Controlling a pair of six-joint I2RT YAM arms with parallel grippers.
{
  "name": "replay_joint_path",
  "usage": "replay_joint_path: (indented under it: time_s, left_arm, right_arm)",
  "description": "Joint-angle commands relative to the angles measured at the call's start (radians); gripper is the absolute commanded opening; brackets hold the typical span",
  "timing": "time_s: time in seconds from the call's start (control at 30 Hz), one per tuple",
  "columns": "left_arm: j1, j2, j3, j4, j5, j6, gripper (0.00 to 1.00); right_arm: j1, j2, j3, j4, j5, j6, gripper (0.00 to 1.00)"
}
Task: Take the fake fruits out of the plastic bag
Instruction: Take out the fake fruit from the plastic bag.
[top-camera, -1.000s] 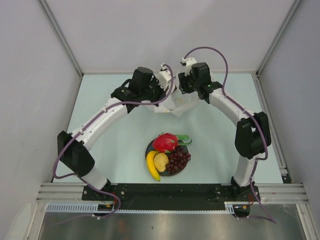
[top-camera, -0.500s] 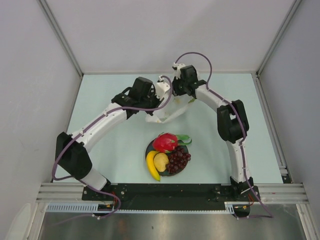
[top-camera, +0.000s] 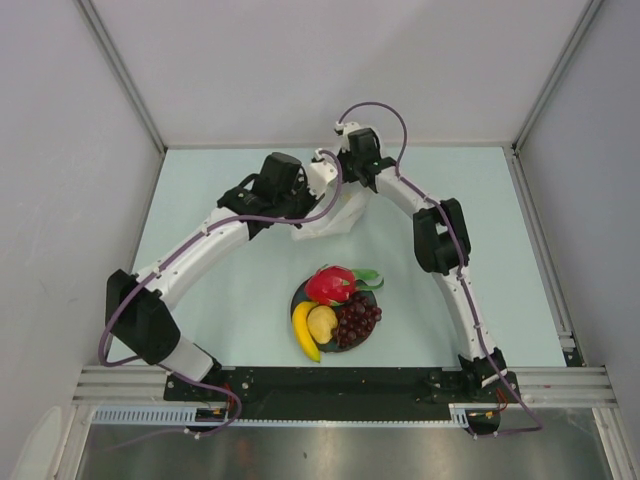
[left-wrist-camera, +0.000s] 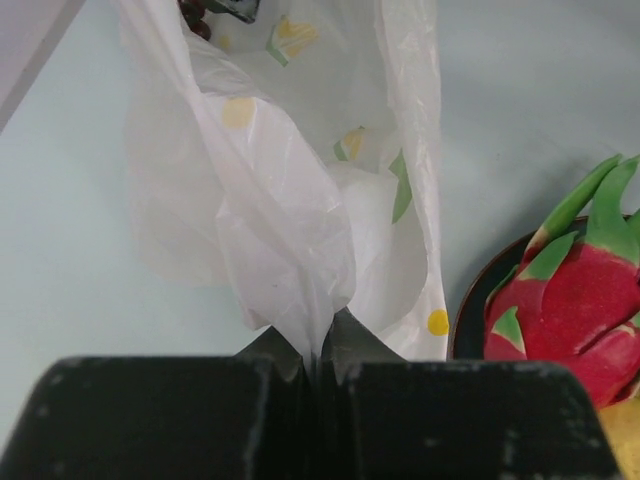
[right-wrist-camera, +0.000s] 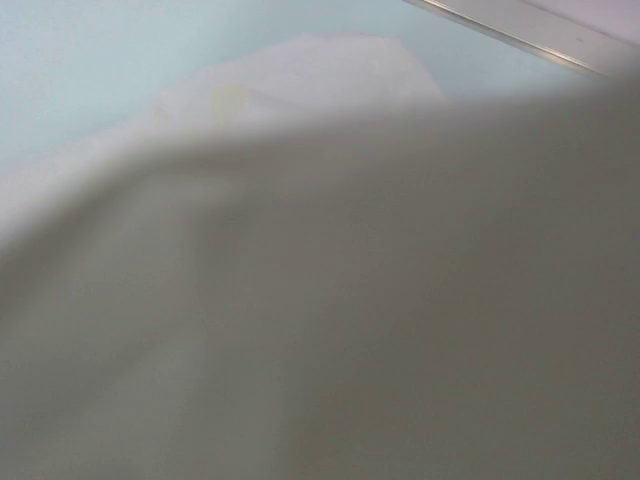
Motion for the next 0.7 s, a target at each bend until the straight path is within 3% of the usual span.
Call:
replay_joint_path:
  time_s: [0.0, 0.07, 0.2, 0.37, 0.47, 0.67]
  left_arm:
    - [0.013, -0.010, 0.003, 0.052, -0.050, 0.082, 0.00]
    - [0.029, 0.010, 0.038, 0.078, -0.051, 0.090, 0.00]
    - [0.033, 0.050, 0.124, 0.132, -0.028, 0.119, 0.00]
    - [0.001, 0.076, 0.148, 0.146, 0.055, 0.154, 0.00]
    - [-0.016, 0.100, 0.125, 0.151, 0.091, 0.127, 0.00]
    - [-0.043, 0.166, 0.173, 0.141, 0.098, 0.066, 0.00]
  right_arm:
    - [-0.032, -0.120, -0.138, 0.023, 0.149, -0.051, 0.54]
    - [-0.061, -0.256, -0.264, 0.069, 0.244, -0.054, 0.53]
    - [-0.168, -0.479, -0.497, 0.089, 0.284, -0.071, 0.50]
    - [-0.150, -0.804, -0.816, 0.068, 0.176, -0.073, 0.49]
    - [-0.066, -0.861, -0.939, 0.083, 0.111, -0.094, 0.51]
    - [-0.057, -0.788, -0.956, 0.075, 0.051, -0.030, 0.50]
